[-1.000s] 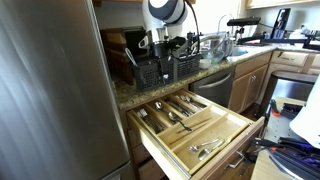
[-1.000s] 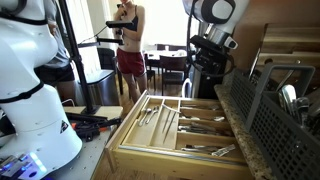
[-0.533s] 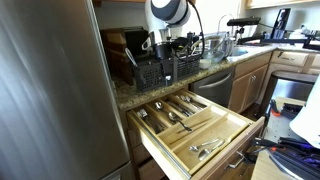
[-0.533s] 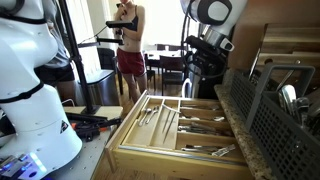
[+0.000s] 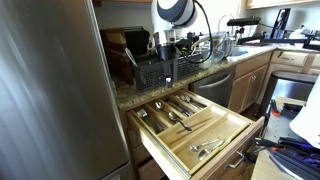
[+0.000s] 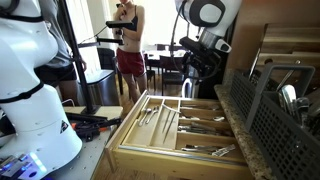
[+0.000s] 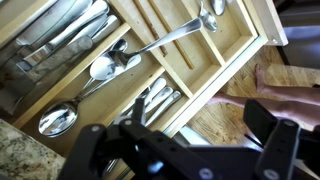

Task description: Take the spoon from the utensil holder and put it in the drawer with the other spoons

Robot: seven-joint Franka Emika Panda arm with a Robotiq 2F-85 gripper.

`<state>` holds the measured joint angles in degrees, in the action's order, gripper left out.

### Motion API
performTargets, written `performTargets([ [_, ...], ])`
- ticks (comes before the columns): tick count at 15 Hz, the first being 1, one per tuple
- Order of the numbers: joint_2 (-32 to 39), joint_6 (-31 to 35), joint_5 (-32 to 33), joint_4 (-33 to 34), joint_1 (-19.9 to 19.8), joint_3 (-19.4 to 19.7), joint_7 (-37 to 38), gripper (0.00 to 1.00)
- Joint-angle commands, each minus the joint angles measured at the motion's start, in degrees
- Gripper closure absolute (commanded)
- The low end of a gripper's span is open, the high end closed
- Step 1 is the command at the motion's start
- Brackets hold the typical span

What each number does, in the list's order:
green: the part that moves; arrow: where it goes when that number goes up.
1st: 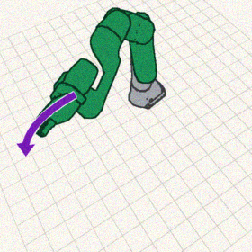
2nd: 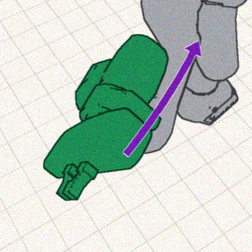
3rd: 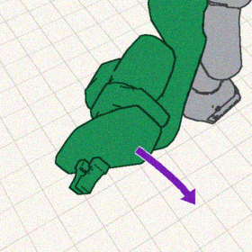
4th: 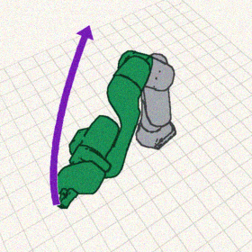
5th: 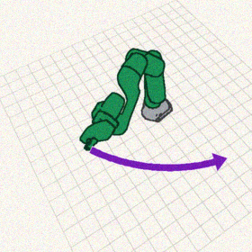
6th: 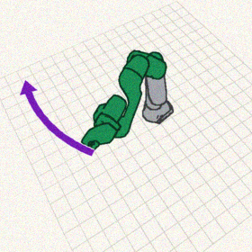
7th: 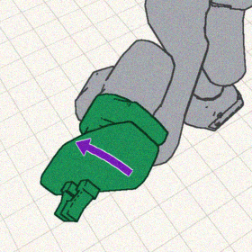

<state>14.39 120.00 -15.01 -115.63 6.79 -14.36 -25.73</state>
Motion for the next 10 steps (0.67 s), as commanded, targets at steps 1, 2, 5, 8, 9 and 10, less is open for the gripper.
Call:
performTargets([
  [1, -4.8, 6.2, -2.2, -6.4, 0.3, 0.6, 3.9, 0.00],
  [2, -5.0, 7.4, -2.4, -7.0, 0.4, 0.6, 4.8, 0.00],
  [5, -5.3, 10.4, -3.4, -8.6, 0.6, 0.4, 7.2, 0.00],
  [8, -5.2, 11.9, -4.1, -9.6, 0.9, 0.2, 9.1, 0.00],
  [9, -5.2, 12.2, -4.2, -9.8, 1.0, 0.2, 9.9, 0.00],
  [10, -5.2, 12.4, -4.4, -10.1, 1.0, 0.1, 10.5, 0.00],
])
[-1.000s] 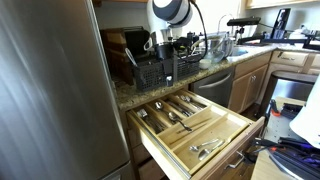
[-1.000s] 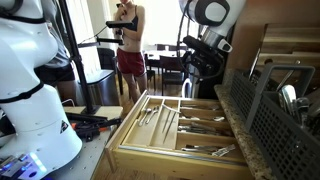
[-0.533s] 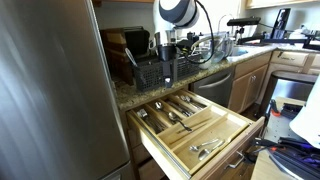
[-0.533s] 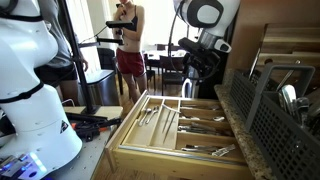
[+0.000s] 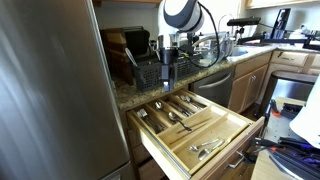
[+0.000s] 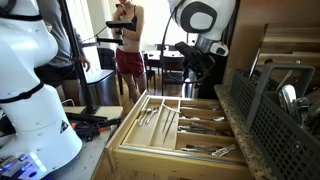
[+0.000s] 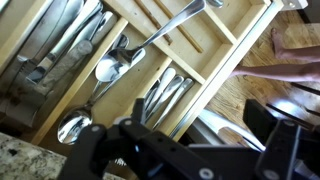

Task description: Take the spoon from the utensil holder and put it in the drawer with the other spoons

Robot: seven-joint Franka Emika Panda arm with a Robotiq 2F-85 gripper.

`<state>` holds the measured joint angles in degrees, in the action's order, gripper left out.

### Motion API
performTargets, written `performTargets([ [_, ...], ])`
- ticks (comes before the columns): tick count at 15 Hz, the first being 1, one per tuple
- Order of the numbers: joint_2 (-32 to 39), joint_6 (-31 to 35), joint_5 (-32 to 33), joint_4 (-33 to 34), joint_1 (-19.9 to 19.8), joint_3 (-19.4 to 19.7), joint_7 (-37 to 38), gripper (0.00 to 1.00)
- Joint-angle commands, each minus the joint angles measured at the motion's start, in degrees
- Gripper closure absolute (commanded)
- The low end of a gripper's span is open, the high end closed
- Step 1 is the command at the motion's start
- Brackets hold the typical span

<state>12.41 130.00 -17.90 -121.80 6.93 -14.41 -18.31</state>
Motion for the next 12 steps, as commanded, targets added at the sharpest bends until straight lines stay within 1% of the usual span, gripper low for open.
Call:
performTargets([
  [1, -3.2, 2.5, -1.7, -4.2, 0.9, 0.1, 3.6, 0.00],
  [8, -3.4, 2.2, -2.8, -5.5, 1.4, 0.1, 7.0, 0.00],
  [12, -3.9, 2.3, -4.1, -7.3, 1.5, 0.0, 8.6, 0.00],
])
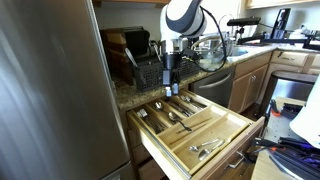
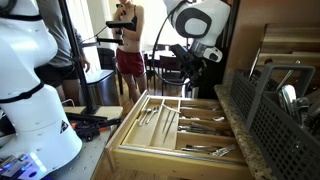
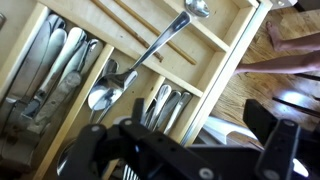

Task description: Take the spoon from the utensil holder and put it in the drawer with the other spoons

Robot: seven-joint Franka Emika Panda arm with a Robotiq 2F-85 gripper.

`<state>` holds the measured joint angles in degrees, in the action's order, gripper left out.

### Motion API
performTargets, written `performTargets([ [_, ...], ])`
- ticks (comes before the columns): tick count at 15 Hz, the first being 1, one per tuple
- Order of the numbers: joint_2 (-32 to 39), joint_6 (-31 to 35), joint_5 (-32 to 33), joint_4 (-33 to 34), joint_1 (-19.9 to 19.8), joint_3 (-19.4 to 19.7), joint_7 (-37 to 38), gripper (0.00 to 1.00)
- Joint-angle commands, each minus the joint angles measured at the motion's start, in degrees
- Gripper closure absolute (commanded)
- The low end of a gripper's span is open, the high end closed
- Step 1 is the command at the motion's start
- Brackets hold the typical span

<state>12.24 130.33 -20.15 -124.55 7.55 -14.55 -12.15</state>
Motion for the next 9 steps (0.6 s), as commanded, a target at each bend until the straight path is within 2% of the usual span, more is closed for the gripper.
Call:
performTargets([
  [1, -3.7, 2.4, -2.1, -5.1, 0.9, 0.2, 2.8, 0.00],
  [9, -3.2, 3.0, -3.1, -7.6, 1.1, 0.1, 5.2, 0.00],
])
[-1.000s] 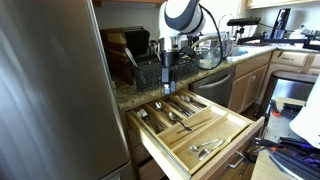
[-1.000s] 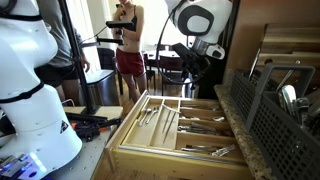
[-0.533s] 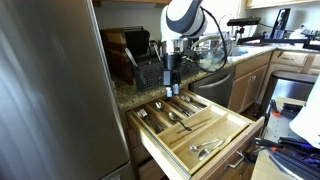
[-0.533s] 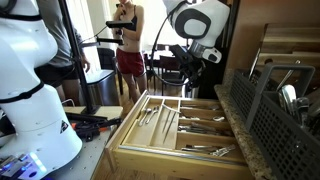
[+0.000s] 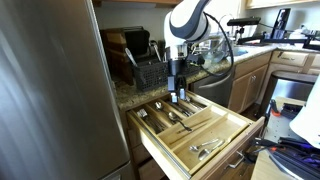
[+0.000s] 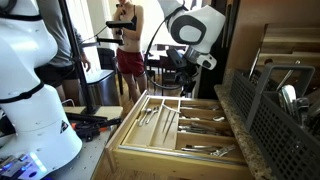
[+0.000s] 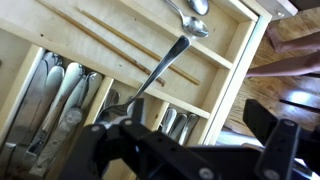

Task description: Take the spoon from the utensil holder and put it in the drawer with the other spoons

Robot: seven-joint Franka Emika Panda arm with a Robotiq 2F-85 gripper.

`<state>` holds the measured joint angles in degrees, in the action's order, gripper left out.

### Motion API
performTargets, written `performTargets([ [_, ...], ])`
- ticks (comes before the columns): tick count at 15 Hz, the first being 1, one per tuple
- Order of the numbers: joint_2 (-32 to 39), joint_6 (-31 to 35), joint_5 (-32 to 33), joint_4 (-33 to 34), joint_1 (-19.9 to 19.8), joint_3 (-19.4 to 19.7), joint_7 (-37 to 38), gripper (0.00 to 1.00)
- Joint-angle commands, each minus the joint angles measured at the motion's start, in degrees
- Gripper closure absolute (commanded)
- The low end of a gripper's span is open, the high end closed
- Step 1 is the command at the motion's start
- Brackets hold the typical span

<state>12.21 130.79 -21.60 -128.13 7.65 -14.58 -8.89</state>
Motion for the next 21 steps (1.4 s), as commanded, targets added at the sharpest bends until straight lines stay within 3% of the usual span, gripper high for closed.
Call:
performTargets([
  [1, -3.1, 2.6, -1.9, -4.1, 1.0, 0.1, 2.0, 0.00],
  [21, -1.2, 11.7, -2.3, -6.0, 0.8, 1.1, 5.8, 0.00],
])
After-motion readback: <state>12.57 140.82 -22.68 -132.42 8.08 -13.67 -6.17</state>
